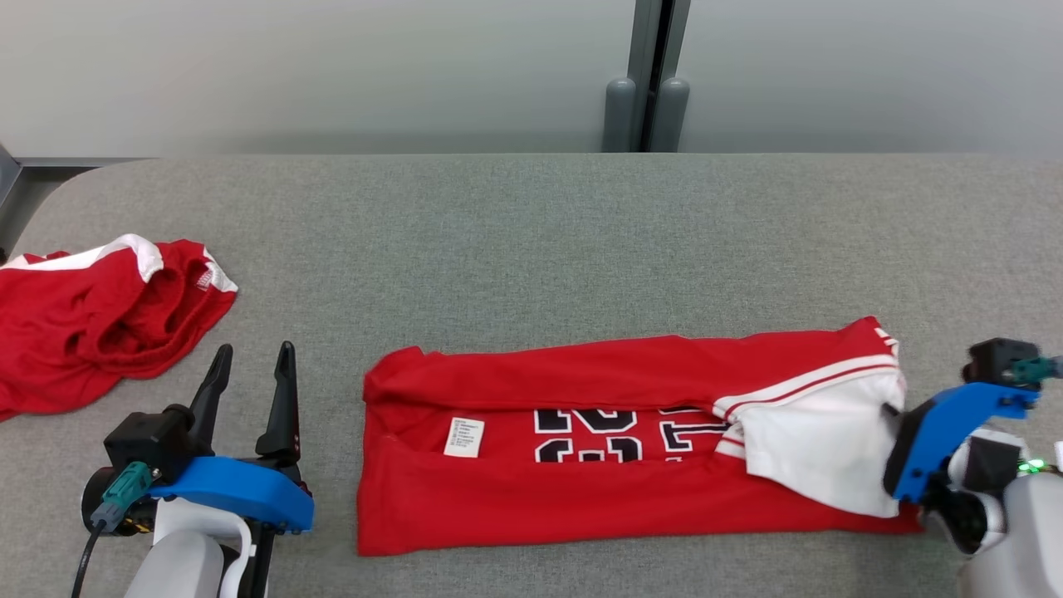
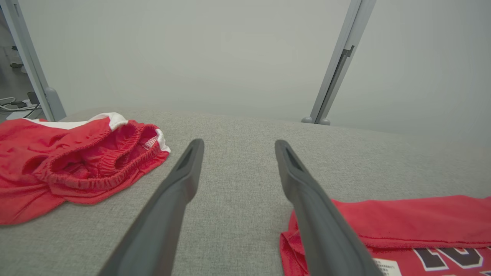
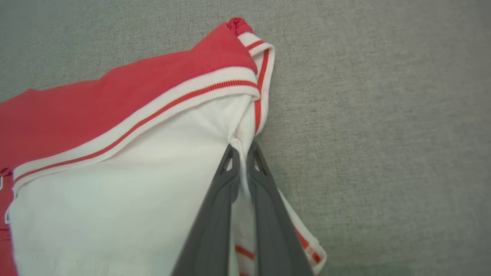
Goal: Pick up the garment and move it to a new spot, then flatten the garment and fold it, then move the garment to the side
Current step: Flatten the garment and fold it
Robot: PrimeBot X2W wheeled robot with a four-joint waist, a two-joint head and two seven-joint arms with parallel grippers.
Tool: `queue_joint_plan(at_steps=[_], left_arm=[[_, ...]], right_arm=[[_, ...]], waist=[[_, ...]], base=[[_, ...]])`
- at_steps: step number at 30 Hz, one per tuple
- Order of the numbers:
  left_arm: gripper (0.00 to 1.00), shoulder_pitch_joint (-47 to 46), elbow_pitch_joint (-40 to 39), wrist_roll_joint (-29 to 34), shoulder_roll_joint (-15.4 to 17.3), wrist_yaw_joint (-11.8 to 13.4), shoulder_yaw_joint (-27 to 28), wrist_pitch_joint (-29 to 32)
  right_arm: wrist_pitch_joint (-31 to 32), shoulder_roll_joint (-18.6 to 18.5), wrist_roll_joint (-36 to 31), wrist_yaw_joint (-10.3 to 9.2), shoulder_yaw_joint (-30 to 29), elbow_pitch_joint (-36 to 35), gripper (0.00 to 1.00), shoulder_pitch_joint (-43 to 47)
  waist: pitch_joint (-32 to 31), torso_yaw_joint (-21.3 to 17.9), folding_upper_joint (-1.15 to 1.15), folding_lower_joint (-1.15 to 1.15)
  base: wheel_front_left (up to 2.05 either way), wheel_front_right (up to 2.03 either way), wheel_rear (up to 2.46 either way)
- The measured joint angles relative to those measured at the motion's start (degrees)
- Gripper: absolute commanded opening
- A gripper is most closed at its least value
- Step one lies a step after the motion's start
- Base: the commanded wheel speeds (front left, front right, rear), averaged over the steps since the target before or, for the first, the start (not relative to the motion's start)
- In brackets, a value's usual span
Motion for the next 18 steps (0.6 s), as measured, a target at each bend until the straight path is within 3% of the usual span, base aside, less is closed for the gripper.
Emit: queue_joint_plan(at_steps=[11,18], left_arm=[[1.00,1.43,-1.22,0.13,-0.14,-0.01,0.80,0.00],[1.00,1.53,-1.31,0.31,-0.42,-0.01,0.85,0.00]], right_arm=[[0.11,-7.47,0.05,0.00,-7.16,-13.41,0.00,6.00],[1.96,-8.09,0.41,0.00,-6.15,-22.10,0.00,7.69]], waist=[[-0.78,-1.45,0.00,0.00],[-1.13,-2.24,0.00,0.00]], base=[[0.00,0.00,0.00],[0.00,0.00,0.00]])
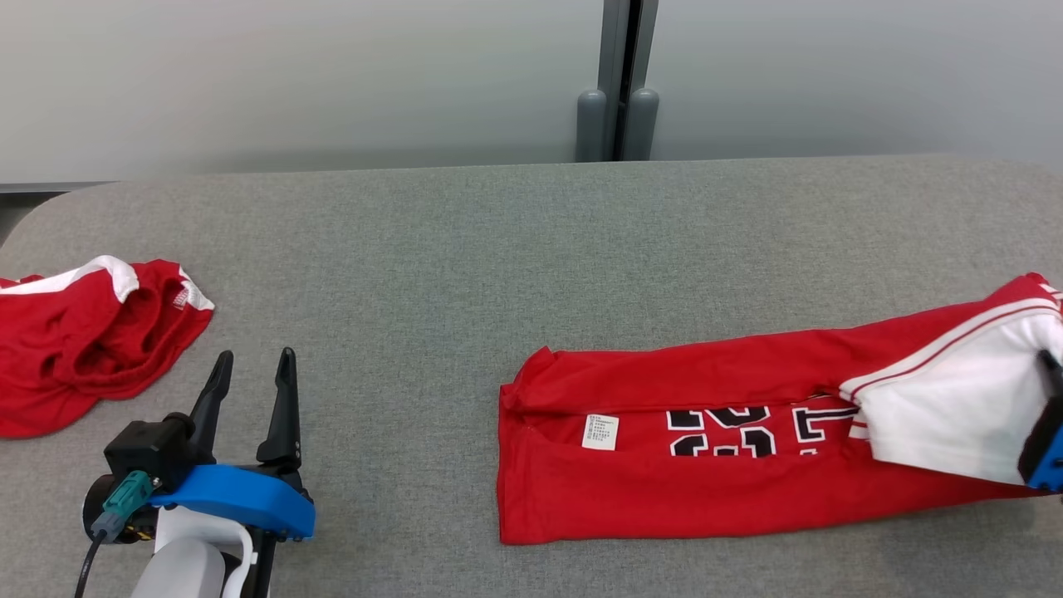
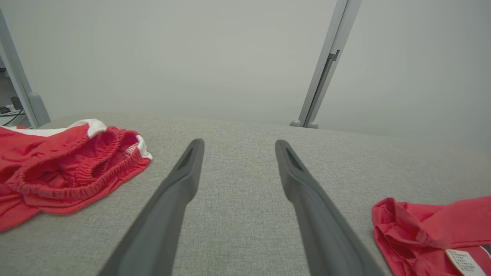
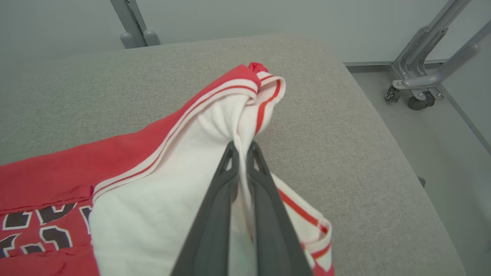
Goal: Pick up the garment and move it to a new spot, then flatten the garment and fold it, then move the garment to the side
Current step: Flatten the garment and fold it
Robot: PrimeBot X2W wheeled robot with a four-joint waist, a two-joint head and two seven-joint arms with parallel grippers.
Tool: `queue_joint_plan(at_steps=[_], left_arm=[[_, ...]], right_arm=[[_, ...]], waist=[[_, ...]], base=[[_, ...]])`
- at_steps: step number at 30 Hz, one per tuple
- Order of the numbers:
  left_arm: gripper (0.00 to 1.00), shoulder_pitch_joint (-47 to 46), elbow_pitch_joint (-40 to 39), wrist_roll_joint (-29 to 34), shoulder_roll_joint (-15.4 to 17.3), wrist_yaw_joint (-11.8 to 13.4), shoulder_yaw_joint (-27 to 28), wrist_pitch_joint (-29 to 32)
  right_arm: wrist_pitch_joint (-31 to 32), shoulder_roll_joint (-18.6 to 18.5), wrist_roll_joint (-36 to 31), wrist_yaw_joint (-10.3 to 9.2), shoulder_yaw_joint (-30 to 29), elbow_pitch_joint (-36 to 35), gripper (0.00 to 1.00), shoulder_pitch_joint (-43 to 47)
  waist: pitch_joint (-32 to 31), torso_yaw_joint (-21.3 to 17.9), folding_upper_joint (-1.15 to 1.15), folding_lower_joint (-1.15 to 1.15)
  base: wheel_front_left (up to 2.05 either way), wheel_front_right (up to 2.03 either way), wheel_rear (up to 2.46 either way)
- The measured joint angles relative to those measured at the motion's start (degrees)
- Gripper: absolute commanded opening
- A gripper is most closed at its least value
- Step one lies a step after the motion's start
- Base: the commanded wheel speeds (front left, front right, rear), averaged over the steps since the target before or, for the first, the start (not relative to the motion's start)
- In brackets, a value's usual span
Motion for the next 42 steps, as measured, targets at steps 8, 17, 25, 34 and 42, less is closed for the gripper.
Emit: queue_joint_plan(at_steps=[8,17,25,34,42], left_arm=[[1.00,-0.08,0.01,0.15,-0.14,-0.02,-0.26,0.00],[1.00,-0.90,0.14,0.14,-0.16,-0.03,-1.16,0.00],[1.00,-1.53,0.42,0.14,-0.02,-0.04,-2.00,0.00],[1.00,-2.56,0.66,-0.13,-0.03,-0.12,-3.18,0.00],[1.00,-2.88,0.86,-0.31,0.03,-0.12,-3.72,0.00]], right_arm=[[4.09,4.03,2.08,0.00,10.74,-8.68,0.00,1.87],[4.77,7.54,4.04,0.00,28.15,-8.95,0.00,1.63],[0.89,9.73,5.72,0.00,38.96,-0.21,0.00,-4.26],[-3.67,10.49,10.69,0.00,47.24,9.37,0.00,-8.97],[-7.77,10.51,15.15,0.00,51.19,16.11,1.00,-11.81]], waist=[[-0.08,0.29,0.00,0.00],[0.33,1.33,0.00,0.00],[0.92,2.00,0.00,-0.01],[1.09,3.24,0.00,-0.01],[1.05,3.93,0.00,-0.01]], base=[[0.00,0.00,0.00],[0.00,0.00,0.00],[0.00,0.00,0.00],[0.00,0.00,0.00],[0.00,0.00,0.00]])
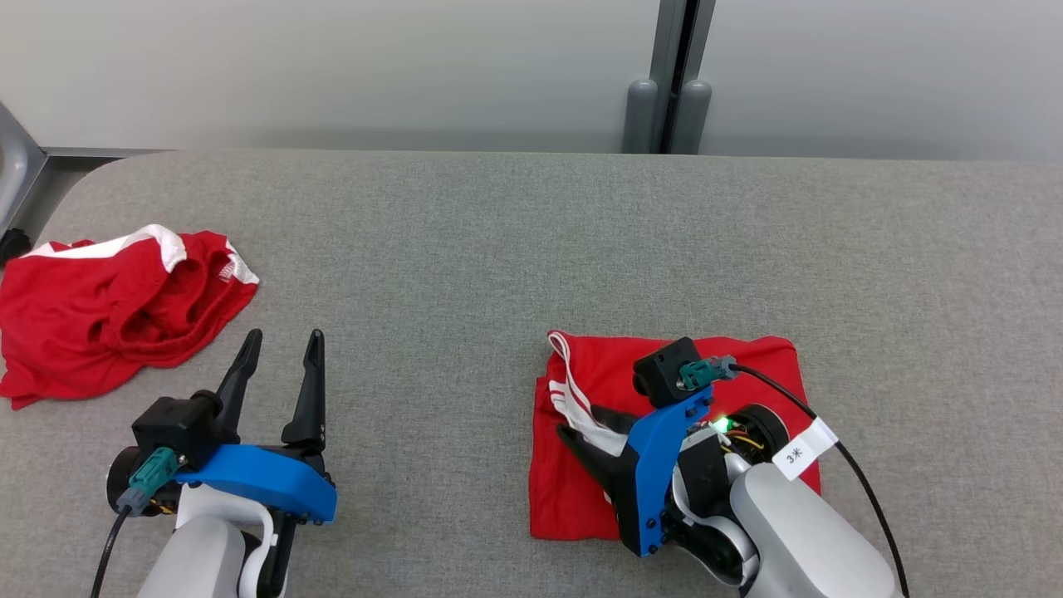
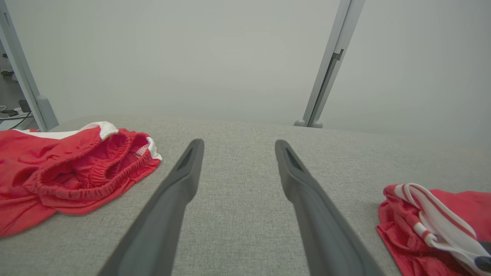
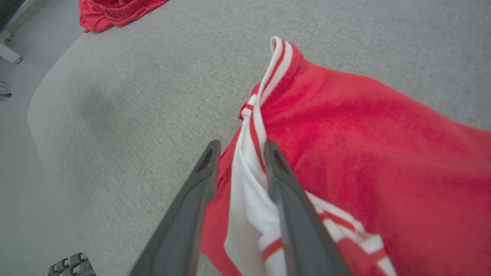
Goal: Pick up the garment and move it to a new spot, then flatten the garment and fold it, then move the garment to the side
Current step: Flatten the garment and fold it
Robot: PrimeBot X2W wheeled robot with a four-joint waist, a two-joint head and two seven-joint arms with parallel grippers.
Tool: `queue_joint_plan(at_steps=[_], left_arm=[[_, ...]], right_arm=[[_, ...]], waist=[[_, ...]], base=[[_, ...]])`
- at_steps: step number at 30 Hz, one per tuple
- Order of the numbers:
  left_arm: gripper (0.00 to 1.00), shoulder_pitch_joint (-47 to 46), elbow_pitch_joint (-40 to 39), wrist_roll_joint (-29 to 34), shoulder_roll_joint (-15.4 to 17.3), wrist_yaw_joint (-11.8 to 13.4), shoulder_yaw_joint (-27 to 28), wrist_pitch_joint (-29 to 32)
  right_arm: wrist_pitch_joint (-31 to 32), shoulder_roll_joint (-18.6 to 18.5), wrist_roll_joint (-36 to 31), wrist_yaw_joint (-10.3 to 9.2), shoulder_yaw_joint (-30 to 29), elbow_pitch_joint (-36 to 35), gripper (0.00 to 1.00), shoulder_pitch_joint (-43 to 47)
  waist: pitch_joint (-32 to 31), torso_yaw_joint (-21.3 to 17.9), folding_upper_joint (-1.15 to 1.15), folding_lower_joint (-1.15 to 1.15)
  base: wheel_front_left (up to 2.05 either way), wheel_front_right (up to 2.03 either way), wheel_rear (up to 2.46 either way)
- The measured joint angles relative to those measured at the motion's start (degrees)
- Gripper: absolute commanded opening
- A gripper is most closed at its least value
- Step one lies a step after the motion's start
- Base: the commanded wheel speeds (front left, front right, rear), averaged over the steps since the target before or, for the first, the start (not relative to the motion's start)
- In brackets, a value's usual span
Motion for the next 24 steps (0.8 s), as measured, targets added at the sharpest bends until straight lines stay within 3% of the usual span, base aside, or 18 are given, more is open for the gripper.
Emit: queue_joint_plan(at_steps=[4,9,17,22,24], left_arm=[[1.00,0.00,-0.04,-0.27,0.11,-0.01,0.03,0.00],[1.00,0.17,-0.19,-0.40,0.29,-0.01,0.58,0.00],[1.00,1.72,-1.16,-0.41,0.85,0.15,2.45,0.00],[1.00,2.22,-1.91,-0.40,0.89,0.31,3.57,0.00],[1.00,2.33,-2.01,-0.40,0.85,0.33,3.64,0.00]], right_arm=[[-2.34,0.01,3.67,0.00,0.54,0.08,1.00,-0.73],[-6.64,0.08,6.89,0.00,-0.35,-5.69,1.00,-0.96],[-9.64,-2.80,0.41,0.00,-14.37,-17.01,1.00,4.47],[-12.82,-3.08,-7.37,0.00,-23.83,-20.83,1.00,11.46],[-13.61,-3.09,-9.00,0.00,-24.82,-20.78,1.00,12.38]], waist=[[-0.27,0.06,0.00,0.00],[-0.70,-0.20,0.00,0.00],[-1.40,-1.92,0.00,0.00],[-1.74,-3.13,0.00,0.00],[-1.80,-3.26,0.00,0.00]], base=[[0.00,0.00,0.00],[0.00,0.00,0.00],[0.00,0.00,0.00],[0.00,0.00,0.00],[0.00,0.00,0.00]])
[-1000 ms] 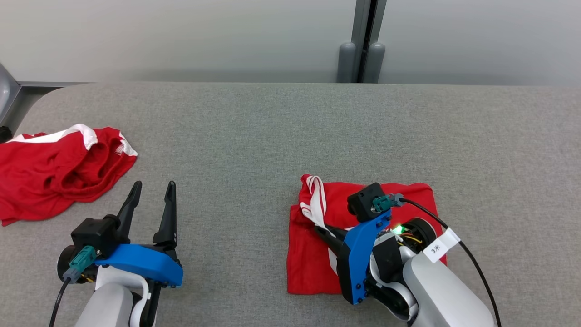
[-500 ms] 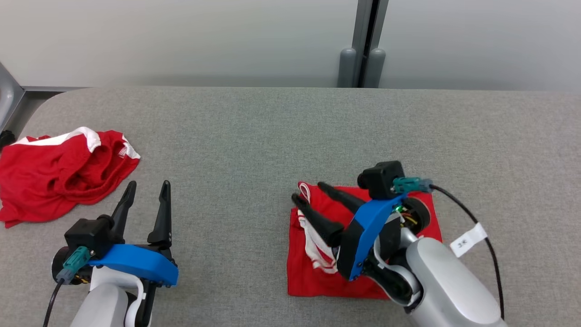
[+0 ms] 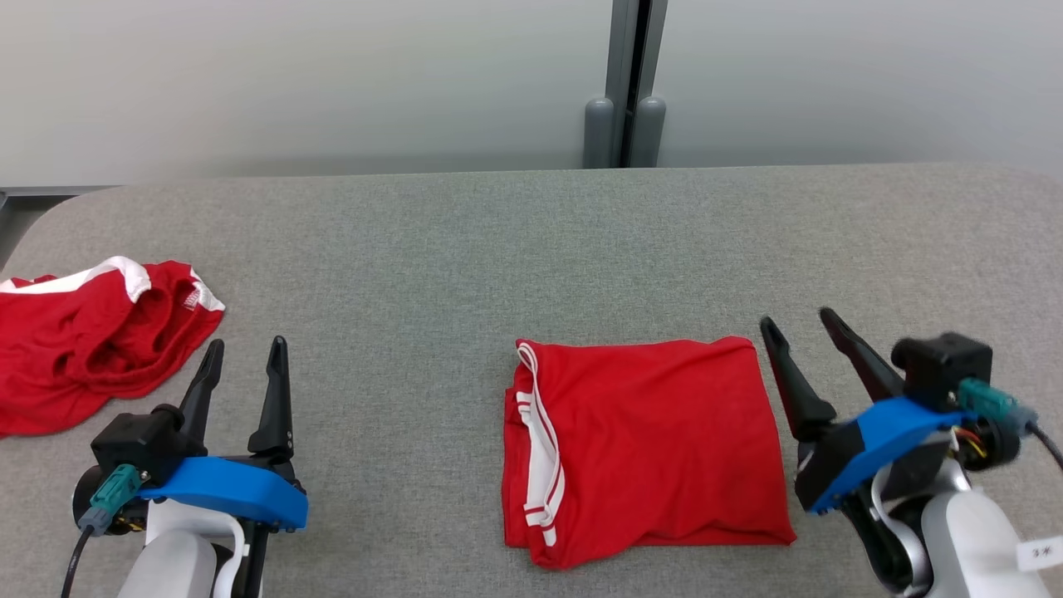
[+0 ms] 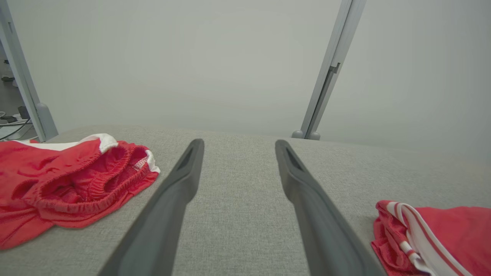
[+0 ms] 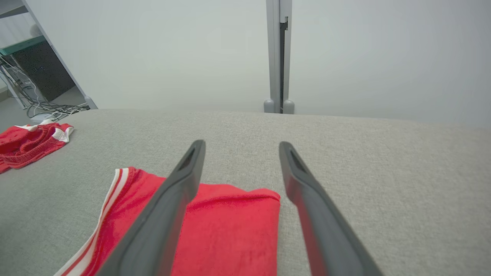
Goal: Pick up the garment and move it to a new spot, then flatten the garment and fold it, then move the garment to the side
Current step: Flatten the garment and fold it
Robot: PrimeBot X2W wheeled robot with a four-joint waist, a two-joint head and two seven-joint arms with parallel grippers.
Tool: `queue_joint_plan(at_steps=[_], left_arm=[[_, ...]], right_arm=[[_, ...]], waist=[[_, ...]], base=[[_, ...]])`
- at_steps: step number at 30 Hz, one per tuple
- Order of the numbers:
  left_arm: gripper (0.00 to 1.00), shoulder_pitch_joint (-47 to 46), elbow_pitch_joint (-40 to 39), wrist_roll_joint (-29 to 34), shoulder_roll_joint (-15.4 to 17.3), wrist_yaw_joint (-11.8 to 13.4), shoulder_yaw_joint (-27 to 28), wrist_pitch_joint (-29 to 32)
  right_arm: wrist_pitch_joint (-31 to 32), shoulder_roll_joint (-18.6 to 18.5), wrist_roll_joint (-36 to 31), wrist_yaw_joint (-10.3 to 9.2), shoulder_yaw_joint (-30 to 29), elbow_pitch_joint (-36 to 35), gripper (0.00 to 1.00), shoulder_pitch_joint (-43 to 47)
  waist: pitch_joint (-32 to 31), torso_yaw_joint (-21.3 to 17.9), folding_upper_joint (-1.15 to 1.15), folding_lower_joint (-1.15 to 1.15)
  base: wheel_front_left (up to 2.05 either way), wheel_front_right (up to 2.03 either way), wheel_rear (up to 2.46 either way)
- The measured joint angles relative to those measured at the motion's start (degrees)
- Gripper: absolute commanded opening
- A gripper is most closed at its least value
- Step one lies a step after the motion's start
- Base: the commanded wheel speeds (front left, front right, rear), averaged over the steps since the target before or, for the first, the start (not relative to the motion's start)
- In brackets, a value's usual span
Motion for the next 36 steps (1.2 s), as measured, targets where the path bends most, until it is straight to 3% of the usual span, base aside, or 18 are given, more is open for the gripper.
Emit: queue_joint_plan(at_steps=[4,9,11,12,21,30,36], left_arm=[[1.00,0.14,-0.29,0.09,-0.21,0.01,0.10,0.00],[1.00,0.32,-0.44,0.42,-0.35,0.01,0.08,0.00],[1.00,0.32,-0.41,0.44,-0.44,0.01,-0.04,0.00],[1.00,0.29,-0.34,0.48,-0.47,0.01,-0.16,0.00],[1.00,-1.14,0.53,1.01,-1.25,-0.21,-2.55,0.00],[1.00,-3.04,1.27,1.00,-1.83,-0.24,-4.20,0.00],[1.00,-3.19,1.59,0.99,-2.49,-0.25,-4.91,0.00]], right_arm=[[-3.20,0.32,-5.09,0.00,-1.59,2.56,1.00,2.92],[-6.58,2.07,-7.92,0.00,3.74,8.67,1.00,3.30],[-7.36,2.66,-8.66,0.00,6.95,12.05,0.20,2.42],[-7.84,2.80,-9.02,0.00,8.31,13.71,0.00,1.63],[-8.61,3.13,-3.99,0.00,25.90,27.94,0.00,-7.47],[-5.78,3.20,5.92,0.00,43.89,31.26,0.00,-13.57],[-8.78,3.19,14.86,0.00,45.15,29.98,0.00,-16.06]], waist=[[-0.08,-0.24,0.00,0.00],[0.25,-0.21,0.00,0.00],[0.40,-0.01,0.00,0.00],[0.44,0.16,0.00,0.00],[0.89,2.60,0.00,0.00],[1.57,3.80,0.00,0.00],[1.80,3.69,0.00,0.01]], base=[[0.00,0.00,0.00],[0.00,0.00,0.00],[0.00,0.00,0.00],[0.00,0.00,0.00],[0.00,0.00,0.00],[0.00,0.00,0.00],[0.00,0.00,0.00]])
